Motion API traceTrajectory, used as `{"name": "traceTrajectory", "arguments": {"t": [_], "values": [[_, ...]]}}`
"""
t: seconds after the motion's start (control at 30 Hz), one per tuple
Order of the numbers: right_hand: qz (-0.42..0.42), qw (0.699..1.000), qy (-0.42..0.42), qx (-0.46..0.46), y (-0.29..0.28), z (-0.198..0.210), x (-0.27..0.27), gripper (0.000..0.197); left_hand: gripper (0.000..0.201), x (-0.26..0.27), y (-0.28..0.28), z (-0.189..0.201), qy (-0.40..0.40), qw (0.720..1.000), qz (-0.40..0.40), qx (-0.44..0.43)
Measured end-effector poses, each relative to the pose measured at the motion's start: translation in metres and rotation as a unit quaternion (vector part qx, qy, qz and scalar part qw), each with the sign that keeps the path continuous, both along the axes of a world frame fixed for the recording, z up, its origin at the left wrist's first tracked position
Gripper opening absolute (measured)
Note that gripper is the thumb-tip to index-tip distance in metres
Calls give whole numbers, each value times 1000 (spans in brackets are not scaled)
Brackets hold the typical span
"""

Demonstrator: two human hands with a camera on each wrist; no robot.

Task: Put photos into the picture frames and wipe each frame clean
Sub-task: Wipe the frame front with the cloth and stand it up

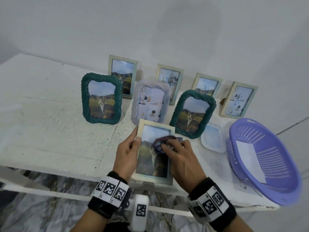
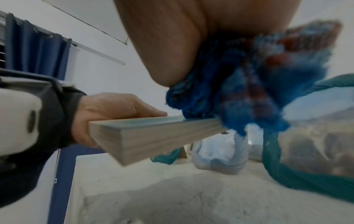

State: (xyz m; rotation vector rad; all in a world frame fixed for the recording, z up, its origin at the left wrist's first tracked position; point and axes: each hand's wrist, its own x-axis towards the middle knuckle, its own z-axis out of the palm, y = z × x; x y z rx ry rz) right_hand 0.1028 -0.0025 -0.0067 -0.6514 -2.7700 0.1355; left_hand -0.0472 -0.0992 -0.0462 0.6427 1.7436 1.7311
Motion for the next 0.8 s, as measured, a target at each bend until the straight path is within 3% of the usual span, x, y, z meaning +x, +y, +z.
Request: {"name": "traceTrajectory", "arguments": {"t": [0.07,0.17,0.33,0.57,0.73,0.8], "values": [[-31,999,24,1,1,0,-7,39,42,2,2,4,-4,1000,-9,5],[15,998,39,-40,-17,-5,-4,43,41,-2,4,6,-5,1000,5,2],[101,989,-48,-98,-31,-8,22,41,42,2,-5,2,0,1000,2,-9],[-1,999,42,-15,5,2,-9,51,42,13,-2,6,15,1000,-24,9],[117,992,15,-44,-10,2,1,53,42,5,-4,0,26,999,-20,8],[122,991,25,-55,4,3,0,49,42,9,-3,0,21,1000,-22,8]]}}
